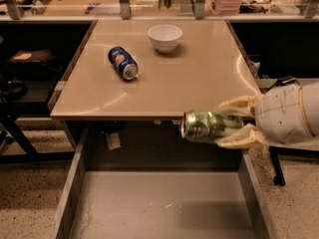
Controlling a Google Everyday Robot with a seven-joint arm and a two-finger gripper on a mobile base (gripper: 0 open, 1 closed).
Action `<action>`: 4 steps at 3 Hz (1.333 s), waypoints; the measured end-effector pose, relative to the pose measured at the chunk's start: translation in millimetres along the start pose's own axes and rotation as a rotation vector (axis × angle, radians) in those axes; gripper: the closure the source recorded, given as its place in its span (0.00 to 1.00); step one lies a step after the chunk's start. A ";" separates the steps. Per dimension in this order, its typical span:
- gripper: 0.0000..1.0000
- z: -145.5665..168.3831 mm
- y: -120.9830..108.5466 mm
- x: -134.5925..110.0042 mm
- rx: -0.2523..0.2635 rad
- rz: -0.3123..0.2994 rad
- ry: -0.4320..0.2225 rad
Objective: Place green can into top drawer
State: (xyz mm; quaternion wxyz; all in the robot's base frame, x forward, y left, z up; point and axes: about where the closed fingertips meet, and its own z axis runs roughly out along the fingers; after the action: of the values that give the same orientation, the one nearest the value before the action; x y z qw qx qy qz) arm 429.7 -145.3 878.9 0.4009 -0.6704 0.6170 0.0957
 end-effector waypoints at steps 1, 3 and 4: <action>1.00 21.5 49.0 24.5 -0.013 0.017 0.083; 1.00 120.6 115.1 91.7 -0.039 0.084 0.192; 1.00 152.5 120.9 108.1 -0.038 0.124 0.157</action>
Offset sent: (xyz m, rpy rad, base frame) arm -0.0532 0.0221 -0.2303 -0.2272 0.1154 -0.1633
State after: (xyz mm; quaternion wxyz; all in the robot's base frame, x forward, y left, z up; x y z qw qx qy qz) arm 400.1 -116.4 660.1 0.3319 -0.6438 0.6849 0.0794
